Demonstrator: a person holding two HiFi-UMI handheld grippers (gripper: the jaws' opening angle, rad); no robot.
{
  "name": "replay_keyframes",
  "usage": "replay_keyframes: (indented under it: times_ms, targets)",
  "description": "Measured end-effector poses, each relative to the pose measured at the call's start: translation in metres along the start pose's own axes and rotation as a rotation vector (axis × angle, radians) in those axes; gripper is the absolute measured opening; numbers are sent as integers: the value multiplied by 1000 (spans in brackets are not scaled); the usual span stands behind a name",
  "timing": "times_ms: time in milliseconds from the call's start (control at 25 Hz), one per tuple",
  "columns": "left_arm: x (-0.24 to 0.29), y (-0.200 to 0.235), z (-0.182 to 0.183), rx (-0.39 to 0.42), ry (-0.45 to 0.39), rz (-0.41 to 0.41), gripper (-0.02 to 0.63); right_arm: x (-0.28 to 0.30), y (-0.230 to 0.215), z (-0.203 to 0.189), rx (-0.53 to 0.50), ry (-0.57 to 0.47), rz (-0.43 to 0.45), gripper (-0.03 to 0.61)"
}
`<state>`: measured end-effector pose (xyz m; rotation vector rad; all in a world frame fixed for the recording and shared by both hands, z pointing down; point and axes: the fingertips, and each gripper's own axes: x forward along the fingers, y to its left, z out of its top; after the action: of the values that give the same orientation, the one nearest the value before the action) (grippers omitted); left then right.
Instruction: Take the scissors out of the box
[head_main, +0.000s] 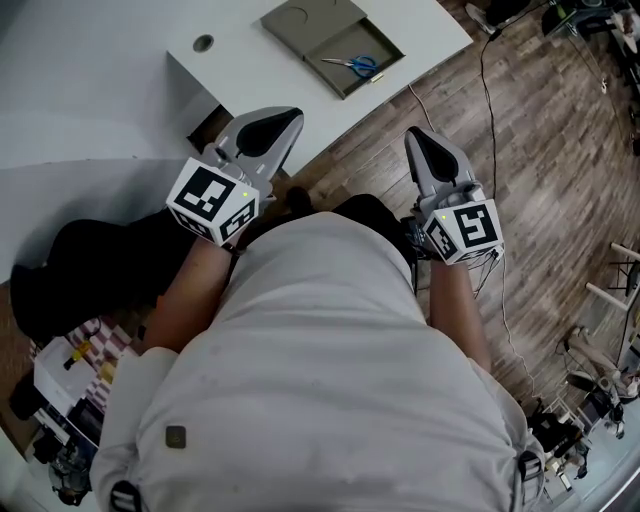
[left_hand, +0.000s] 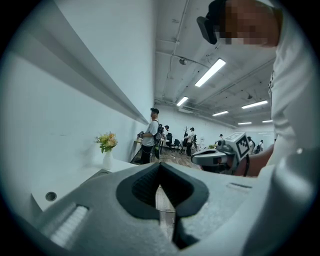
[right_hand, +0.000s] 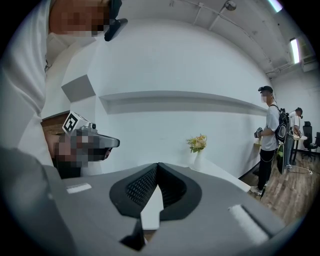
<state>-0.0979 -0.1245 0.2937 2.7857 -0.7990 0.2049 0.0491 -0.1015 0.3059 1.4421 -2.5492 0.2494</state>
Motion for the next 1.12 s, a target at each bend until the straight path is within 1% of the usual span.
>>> replay_keyframes:
  times_ms: [160, 280, 520, 760, 1000, 1120]
  targets:
    - [11, 5, -2, -5, 9, 1, 5, 10, -12, 1, -9, 7, 10, 11]
    - [23, 13, -4, -11, 18, 17, 5, 23, -27, -1, -13, 13, 31, 11]
    - [51, 27, -3, -37, 30, 72, 5, 56, -60, 0, -69, 59, 111, 17]
    - [80, 48, -7, -73, 42, 128, 5, 92, -89, -3, -93, 99, 193, 26]
    - [110, 61, -14, -96, 63, 155, 5, 121, -116, -17, -133, 161, 259, 43]
    - [123, 69, -19, -117, 75, 173, 5, 135, -126, -29, -151, 208, 298, 52]
